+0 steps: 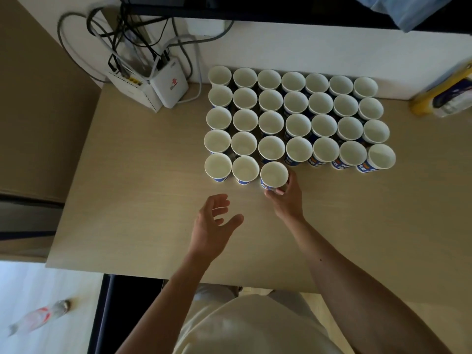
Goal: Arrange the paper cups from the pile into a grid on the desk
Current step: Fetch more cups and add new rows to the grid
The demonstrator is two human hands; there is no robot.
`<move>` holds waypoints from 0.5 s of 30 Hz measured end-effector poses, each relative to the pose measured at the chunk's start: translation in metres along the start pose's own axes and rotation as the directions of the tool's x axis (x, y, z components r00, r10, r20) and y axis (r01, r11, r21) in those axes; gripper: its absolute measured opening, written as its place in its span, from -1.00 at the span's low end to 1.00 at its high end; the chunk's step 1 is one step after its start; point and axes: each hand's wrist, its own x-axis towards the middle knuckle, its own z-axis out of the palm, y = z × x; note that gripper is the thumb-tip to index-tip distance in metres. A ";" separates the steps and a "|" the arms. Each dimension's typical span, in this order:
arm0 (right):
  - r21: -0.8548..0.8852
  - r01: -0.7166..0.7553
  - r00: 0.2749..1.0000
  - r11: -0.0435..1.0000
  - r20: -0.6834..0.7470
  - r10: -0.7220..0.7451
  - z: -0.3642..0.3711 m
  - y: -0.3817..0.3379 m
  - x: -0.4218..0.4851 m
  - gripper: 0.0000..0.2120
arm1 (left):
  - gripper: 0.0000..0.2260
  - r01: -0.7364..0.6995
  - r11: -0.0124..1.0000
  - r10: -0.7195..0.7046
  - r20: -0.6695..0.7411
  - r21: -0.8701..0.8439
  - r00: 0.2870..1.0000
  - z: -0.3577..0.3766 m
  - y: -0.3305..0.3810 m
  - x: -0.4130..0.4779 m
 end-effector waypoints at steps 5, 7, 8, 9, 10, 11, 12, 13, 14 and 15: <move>-0.026 -0.040 0.997 0.999 -0.064 0.038 -0.025 0.005 -0.016 -0.29 | -0.53 -0.016 1.000 0.015 0.049 0.010 0.999 0.016 0.010 -0.005; 0.014 -0.068 0.990 0.998 -0.124 0.070 -0.042 0.006 -0.025 -0.29 | -0.55 -0.023 1.000 0.022 0.100 0.010 0.995 0.028 0.017 -0.007; 0.036 -0.072 0.984 0.997 -0.160 0.077 -0.054 0.006 -0.030 -0.30 | -0.55 -0.028 1.000 0.026 0.130 0.010 0.991 0.035 0.022 -0.007; 0.053 -0.070 0.978 0.996 -0.195 0.079 -0.065 0.005 -0.034 -0.31 | -0.56 -0.037 0.999 0.034 0.152 0.012 0.988 0.042 0.026 -0.008; 0.068 -0.059 0.969 0.996 -0.238 0.074 -0.078 0.002 -0.038 -0.33 | -0.57 -0.052 0.999 0.049 0.174 0.013 0.984 0.051 0.032 -0.009; 0.081 -0.048 0.959 0.996 -0.274 0.069 -0.089 -0.001 -0.042 -0.35 | -0.58 -0.068 0.998 0.064 0.193 0.013 0.979 0.059 0.038 -0.010; 0.100 -0.035 0.947 0.994 -0.315 0.065 -0.101 -0.005 -0.047 -0.37 | -0.59 -0.083 0.996 0.078 0.216 0.014 0.973 0.068 0.045 -0.012; 0.124 -0.016 0.933 0.992 -0.354 0.059 -0.113 -0.008 -0.052 -0.38 | -0.60 -0.099 0.995 0.093 0.241 0.014 0.966 0.077 0.052 -0.014; 0.152 0.011 0.917 0.988 -0.395 0.051 -0.128 -0.012 -0.058 -0.40 | -0.60 -0.118 0.993 0.109 0.272 0.017 0.956 0.088 0.061 -0.018; 0.178 0.033 0.907 0.983 -0.418 0.046 -0.138 -0.016 -0.063 -0.41 | -0.61 -0.134 0.991 0.123 0.291 0.019 0.949 0.097 0.068 -0.020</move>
